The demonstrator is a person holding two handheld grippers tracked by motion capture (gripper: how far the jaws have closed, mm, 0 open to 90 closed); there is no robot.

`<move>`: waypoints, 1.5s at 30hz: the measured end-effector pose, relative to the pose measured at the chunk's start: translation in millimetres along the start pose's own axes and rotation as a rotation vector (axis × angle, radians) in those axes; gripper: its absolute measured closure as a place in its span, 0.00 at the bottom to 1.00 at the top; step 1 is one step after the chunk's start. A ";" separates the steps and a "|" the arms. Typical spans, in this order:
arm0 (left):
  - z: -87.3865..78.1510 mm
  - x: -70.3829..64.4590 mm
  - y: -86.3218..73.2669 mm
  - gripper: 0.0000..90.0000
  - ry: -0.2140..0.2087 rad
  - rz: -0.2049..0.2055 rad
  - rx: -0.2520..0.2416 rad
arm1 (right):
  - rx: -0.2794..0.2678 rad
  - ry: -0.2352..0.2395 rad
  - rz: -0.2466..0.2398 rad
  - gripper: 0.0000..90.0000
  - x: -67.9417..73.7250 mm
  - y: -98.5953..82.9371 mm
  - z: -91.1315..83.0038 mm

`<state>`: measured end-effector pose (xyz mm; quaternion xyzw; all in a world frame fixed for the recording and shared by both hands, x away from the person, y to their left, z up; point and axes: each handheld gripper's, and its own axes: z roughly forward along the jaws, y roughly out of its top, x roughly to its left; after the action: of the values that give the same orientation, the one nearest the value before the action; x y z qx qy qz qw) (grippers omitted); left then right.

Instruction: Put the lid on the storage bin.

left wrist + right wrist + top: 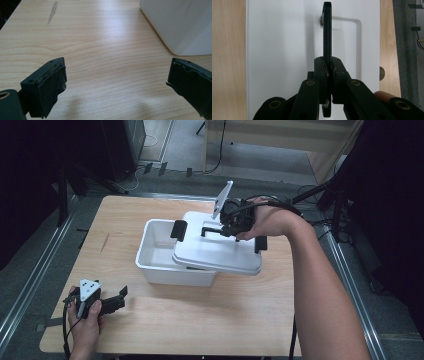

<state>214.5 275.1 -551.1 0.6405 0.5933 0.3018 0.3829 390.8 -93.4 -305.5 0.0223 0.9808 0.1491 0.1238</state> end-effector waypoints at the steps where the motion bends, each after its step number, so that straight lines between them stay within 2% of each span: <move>1: 0.0 0.1 0.0 0.03 -0.001 -0.002 -0.001 | 0.000 -0.001 -0.003 0.95 0.3 3.1 1.0; 8: 0.0 0.6 -0.1 0.03 -0.001 -0.004 -0.003 | -0.028 0.017 -0.019 0.95 2.9 25.4 8.4; 16: 0.1 0.8 0.1 0.03 -0.002 -0.002 -0.002 | -0.027 0.034 -0.048 0.95 5.6 48.4 20.0; 34: 0.0 0.8 0.2 0.03 -0.004 -0.004 0.001 | -0.029 0.053 -0.062 0.95 7.6 79.5 43.7; 45: 0.3 1.2 0.2 0.03 -0.006 -0.008 0.000 | -0.028 0.057 -0.055 0.95 4.1 87.2 54.9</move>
<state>214.9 276.2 -551.1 0.6391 0.5946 0.2986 0.3858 401.2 5.9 -331.3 -0.0107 0.9820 0.1601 0.0999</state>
